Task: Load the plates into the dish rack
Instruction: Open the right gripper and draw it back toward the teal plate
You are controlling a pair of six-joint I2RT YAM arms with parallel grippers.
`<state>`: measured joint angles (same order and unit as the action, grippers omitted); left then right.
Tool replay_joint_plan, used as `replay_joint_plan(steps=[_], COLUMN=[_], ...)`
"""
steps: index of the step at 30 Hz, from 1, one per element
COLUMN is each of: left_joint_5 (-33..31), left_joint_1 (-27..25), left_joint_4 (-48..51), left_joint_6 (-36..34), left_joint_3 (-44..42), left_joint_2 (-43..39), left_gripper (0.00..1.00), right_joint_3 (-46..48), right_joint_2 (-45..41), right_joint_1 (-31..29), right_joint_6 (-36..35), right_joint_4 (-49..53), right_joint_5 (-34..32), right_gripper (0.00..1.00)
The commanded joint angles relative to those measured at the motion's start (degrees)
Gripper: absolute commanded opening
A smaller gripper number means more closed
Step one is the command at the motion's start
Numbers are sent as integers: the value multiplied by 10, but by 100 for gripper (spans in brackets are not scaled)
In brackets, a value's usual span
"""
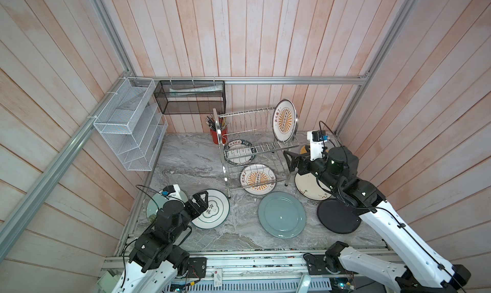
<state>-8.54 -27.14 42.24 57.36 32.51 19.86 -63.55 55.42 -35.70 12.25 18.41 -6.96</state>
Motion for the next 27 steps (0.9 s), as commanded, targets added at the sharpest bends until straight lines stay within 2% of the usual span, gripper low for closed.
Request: replay_joint_plan(steps=[1,5,9,19,23,27], left_joint_5=[-46,-73,-98,-173,-177,-183], left_joint_1=[0,0,0,0,0,0], left_joint_4=[44,64,106,160,160,163], left_joint_6=[124,166,225,319,349,383], left_joint_3=[-17,-28,-37,-57,-73,-84], left_joint_2=[-36,-64,-83,-121,-119,-103], left_gripper=[100,100,100,100,100,100], right_joint_3=[48,116,177,335,357,385], right_joint_2=[-34,-64,-84,-101,-65,-40], right_joint_1=[-6,-12,-17,-36,-77,-124], right_joint_6=[17,31,40,89,84,65], right_joint_4=[-56,-96,-132,-332,-378,-418], right_joint_5=[37,80,91,166,168,134], right_gripper=[98,98,98,98,98,98])
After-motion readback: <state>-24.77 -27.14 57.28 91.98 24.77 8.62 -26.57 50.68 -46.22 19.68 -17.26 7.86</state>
